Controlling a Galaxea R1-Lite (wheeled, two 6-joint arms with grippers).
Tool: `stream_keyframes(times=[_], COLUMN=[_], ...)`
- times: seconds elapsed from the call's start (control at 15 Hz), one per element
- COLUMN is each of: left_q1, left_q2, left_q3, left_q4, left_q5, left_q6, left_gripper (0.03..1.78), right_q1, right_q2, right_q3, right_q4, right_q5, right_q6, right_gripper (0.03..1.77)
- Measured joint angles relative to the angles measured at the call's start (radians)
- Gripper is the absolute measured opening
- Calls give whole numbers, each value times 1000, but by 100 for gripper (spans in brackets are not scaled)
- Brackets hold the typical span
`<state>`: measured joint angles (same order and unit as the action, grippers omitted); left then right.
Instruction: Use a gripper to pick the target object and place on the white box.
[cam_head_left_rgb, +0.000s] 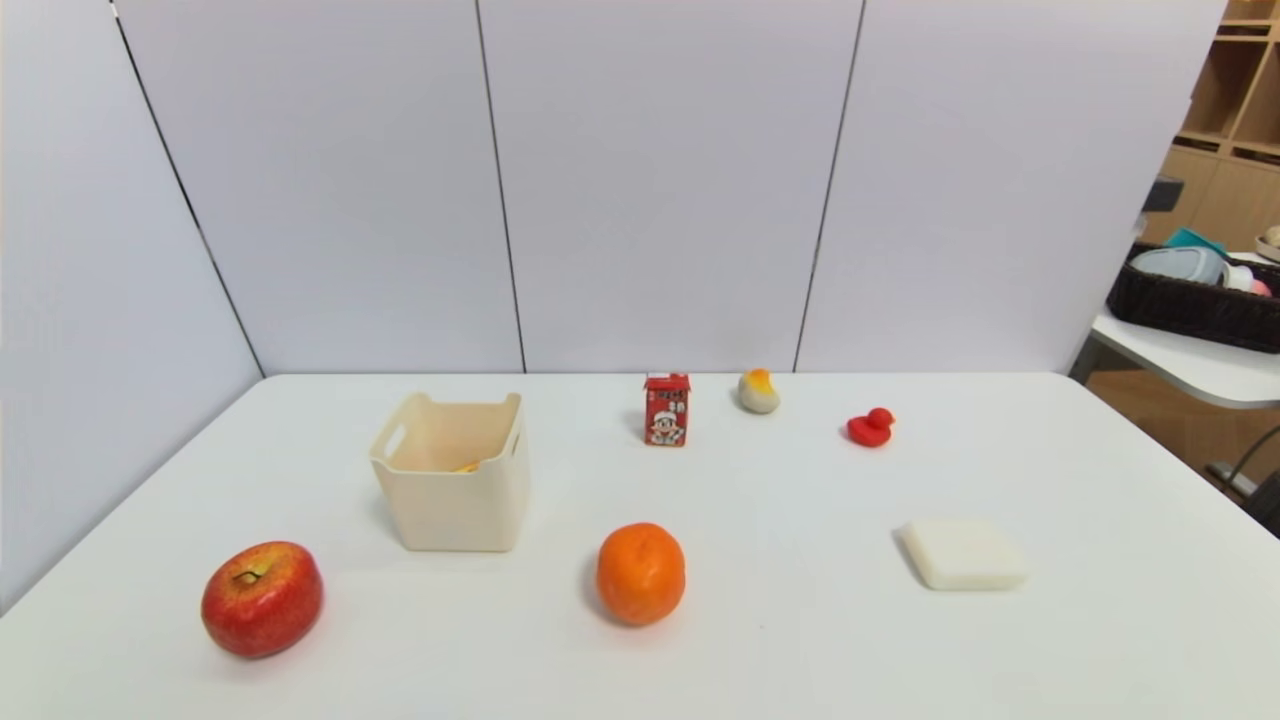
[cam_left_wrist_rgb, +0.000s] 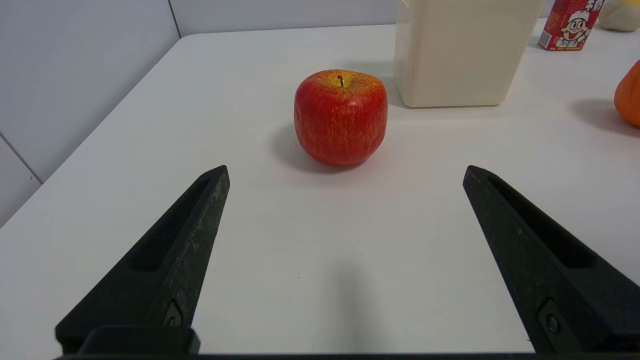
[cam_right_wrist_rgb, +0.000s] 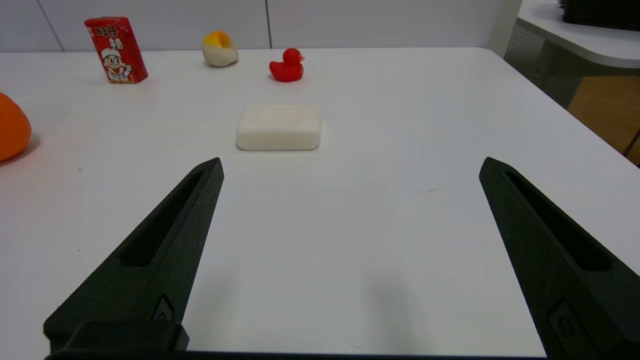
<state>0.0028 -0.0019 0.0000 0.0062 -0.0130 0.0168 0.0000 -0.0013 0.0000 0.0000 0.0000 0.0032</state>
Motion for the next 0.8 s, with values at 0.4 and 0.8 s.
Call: stream_keyframes(times=[0.4, 0.8], left_q1=[0, 0], left_q2=[0, 0], left_q3=[0, 0], left_q4=[0, 0], left_q5=[0, -1], left_q6=[0, 0], left_gripper=[169, 169], right_q1=[0, 0], right_q2=[0, 0], right_q3=[0, 0], right_q4=[0, -1], right_q5=[0, 1], right_q6=[0, -5], right_gripper=[177, 177])
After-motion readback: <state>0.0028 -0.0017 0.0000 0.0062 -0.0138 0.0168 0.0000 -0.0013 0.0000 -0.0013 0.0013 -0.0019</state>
